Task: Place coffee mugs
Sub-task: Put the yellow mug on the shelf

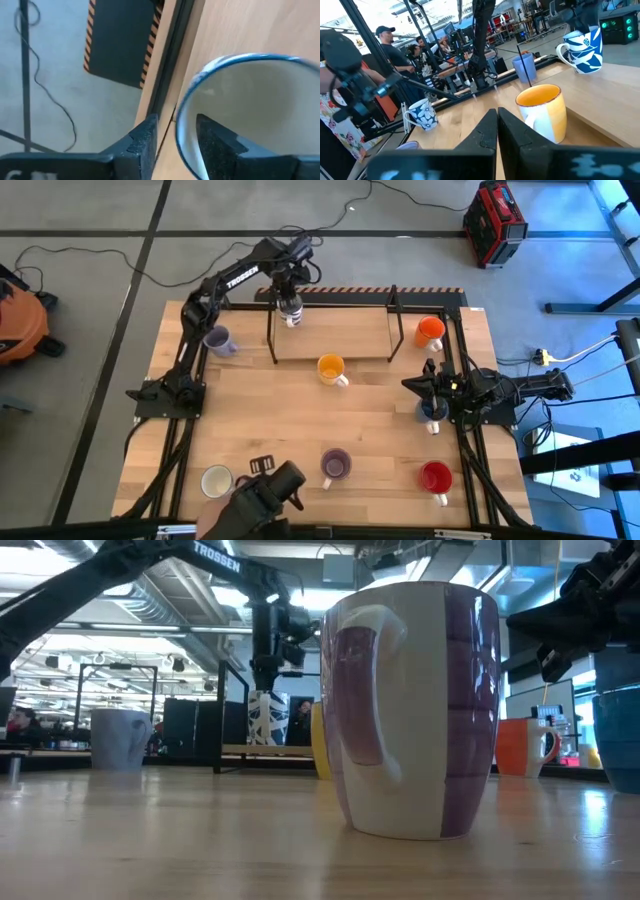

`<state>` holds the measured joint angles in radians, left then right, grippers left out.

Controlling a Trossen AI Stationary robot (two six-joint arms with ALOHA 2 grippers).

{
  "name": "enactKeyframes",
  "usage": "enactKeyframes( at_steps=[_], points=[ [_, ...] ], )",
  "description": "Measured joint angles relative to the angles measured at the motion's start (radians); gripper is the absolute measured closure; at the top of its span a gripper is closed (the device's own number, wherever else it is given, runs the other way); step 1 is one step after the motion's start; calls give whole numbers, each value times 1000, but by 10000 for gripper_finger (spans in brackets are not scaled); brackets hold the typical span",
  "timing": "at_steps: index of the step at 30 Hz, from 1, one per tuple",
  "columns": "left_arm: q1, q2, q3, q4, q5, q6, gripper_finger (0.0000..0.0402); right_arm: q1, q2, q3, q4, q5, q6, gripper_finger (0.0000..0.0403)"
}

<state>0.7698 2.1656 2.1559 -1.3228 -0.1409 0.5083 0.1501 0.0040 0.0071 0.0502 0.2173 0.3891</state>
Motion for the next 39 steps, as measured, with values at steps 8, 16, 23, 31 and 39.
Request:
enactKeyframes(
  at_steps=[8,16,23,31,39],
  points=[
    [-32,-122,0,43,10,-35,270,0,0,0,-1,-10,0,400],
    [-139,-227,0,112,170,-202,270,0,0,0,1,-8,0,400],
    [-285,-285,0,141,264,-284,271,0,0,-1,56,101,139,400],
    [-449,-316,0,217,336,-369,274,0,0,-1,58,105,161,400],
    [-545,-316,0,257,341,-336,274,0,0,1,58,130,163,400]
  ],
)
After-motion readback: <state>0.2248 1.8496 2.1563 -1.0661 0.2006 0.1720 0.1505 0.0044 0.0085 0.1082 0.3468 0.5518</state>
